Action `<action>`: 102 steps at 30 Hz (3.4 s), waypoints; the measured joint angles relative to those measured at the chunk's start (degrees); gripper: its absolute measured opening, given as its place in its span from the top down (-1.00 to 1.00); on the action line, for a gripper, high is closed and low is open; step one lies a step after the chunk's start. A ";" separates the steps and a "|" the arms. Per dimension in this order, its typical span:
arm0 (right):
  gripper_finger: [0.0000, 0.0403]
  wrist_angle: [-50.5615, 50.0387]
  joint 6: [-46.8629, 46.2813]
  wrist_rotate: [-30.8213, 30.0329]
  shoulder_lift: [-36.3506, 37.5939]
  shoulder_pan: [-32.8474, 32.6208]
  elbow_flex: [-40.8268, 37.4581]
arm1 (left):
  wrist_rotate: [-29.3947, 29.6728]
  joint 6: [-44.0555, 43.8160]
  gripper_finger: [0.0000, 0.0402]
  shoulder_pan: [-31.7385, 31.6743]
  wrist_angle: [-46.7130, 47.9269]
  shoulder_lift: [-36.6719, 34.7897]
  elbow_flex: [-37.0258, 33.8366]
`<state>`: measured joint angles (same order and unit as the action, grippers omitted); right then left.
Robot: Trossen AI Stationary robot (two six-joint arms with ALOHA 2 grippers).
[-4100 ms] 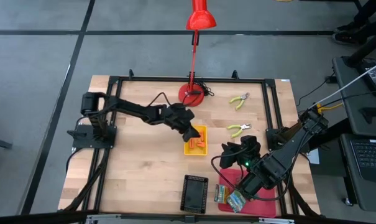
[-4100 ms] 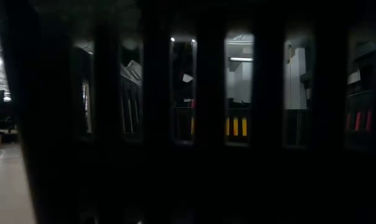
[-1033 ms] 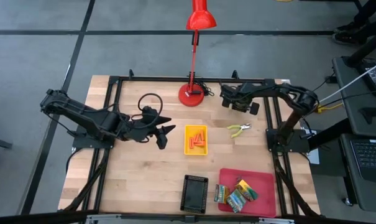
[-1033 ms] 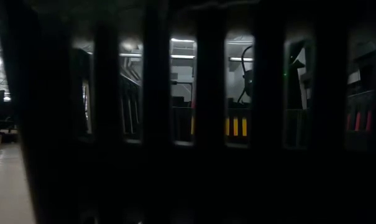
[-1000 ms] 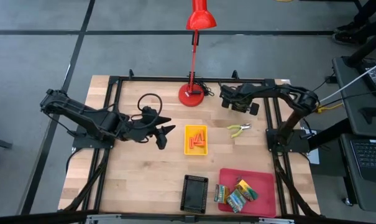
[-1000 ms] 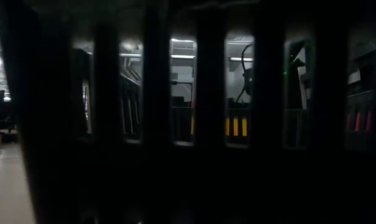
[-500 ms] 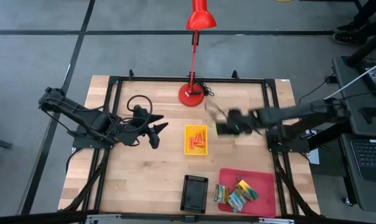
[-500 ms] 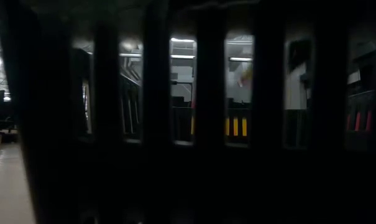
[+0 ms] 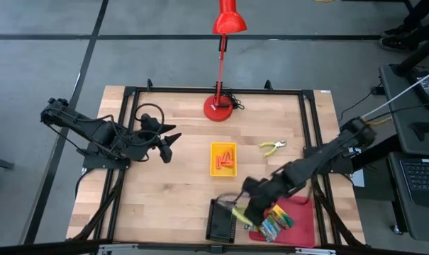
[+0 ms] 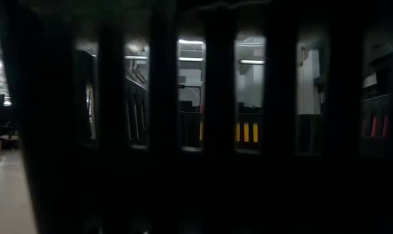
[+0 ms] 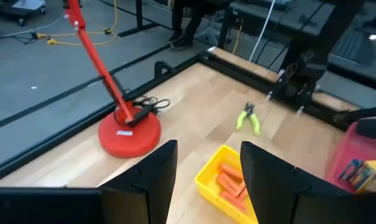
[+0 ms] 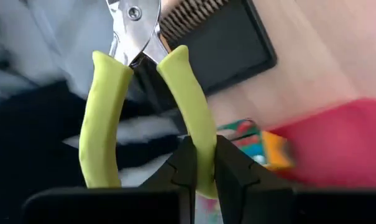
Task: Pick & Place School Supplies
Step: Put the green hole puncher into the black bin
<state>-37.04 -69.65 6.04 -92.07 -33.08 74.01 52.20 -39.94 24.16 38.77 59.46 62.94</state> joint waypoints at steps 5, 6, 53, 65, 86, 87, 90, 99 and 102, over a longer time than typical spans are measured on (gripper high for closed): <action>0.84 -12.76 22.66 0.18 -8.65 0.98 13.49 | -0.08 -1.07 0.14 0.20 1.66 -0.46 0.00; 0.84 -13.95 27.82 0.14 -9.65 1.11 15.41 | -0.36 -1.10 0.14 0.28 1.75 -0.51 0.00; 0.81 -7.95 99.86 -8.65 -25.62 5.46 19.20 | 1.27 -12.00 0.14 8.04 16.01 -0.51 0.00; 0.81 -4.79 99.51 -8.19 -25.78 2.47 19.20 | 1.73 -12.00 0.14 8.04 16.36 -0.51 0.00; 0.69 -1.90 97.13 -11.80 -27.83 3.93 19.22 | 1.69 -12.92 0.14 9.22 17.22 -0.51 0.00; 0.66 -1.88 97.13 -11.82 -27.83 3.85 19.22 | 1.71 -12.92 0.14 9.22 17.30 -0.51 0.00; 0.59 -1.88 97.11 -12.51 -27.83 3.84 19.22 | 1.71 -12.90 0.14 9.22 17.38 -0.51 0.00; 0.53 -1.92 93.80 -13.15 -27.83 3.50 19.36 | 1.71 -13.97 0.14 9.22 18.46 -0.51 0.00; 0.53 -2.42 92.53 -15.49 -27.83 2.93 21.01 | 1.73 -13.97 0.14 9.22 18.46 -0.51 0.00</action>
<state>-39.46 22.88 -9.46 -119.90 -30.15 95.02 53.93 -53.91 33.39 57.23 58.96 62.94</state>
